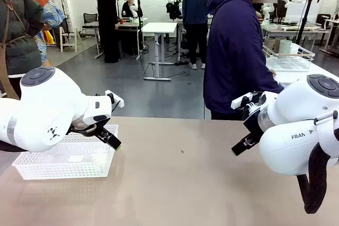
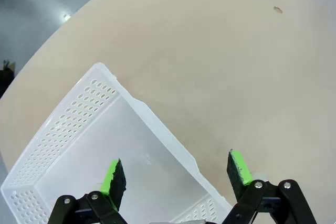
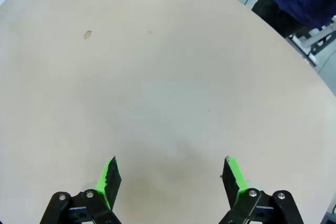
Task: Clean and organize the cups into the basket.
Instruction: Pick up the Organizing basket and move it to the center of the table, then pick up the Reusable plastic cup from the right side of the table and place it inside the Organizing basket.
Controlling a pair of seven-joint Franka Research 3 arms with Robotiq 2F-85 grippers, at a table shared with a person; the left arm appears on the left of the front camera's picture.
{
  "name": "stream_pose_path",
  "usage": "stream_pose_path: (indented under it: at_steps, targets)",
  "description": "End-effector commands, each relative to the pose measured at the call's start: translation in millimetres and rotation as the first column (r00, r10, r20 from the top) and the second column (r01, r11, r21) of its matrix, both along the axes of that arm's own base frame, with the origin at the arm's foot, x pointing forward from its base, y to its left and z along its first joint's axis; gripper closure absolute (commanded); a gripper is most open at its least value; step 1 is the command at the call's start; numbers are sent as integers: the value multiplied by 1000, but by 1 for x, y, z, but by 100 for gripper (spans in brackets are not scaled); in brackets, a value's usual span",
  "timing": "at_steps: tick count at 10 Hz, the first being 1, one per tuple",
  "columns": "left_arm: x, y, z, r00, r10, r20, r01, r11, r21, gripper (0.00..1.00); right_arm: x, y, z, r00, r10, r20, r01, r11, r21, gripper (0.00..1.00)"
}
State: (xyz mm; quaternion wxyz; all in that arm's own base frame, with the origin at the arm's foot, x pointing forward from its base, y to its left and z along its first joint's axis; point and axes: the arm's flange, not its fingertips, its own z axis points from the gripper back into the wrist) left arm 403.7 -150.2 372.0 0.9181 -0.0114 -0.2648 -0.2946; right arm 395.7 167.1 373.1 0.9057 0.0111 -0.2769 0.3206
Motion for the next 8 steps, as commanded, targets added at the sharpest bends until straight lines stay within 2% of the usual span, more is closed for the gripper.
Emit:
stream_pose_path:
  at_steps: [1, 8]
  targets:
    - [0, 0, 0, 1000, 0, 0, 0, 1000, 0, 0, 0, 0, 0, 1000, 0, 0, 0, 1000, 0, 0]
    - [0, 0, 0, 1000, 0, 0, 0, 1000, 0, 0, 0, 0, 0, 1000, 0, 0, 0, 1000, 0, 0]
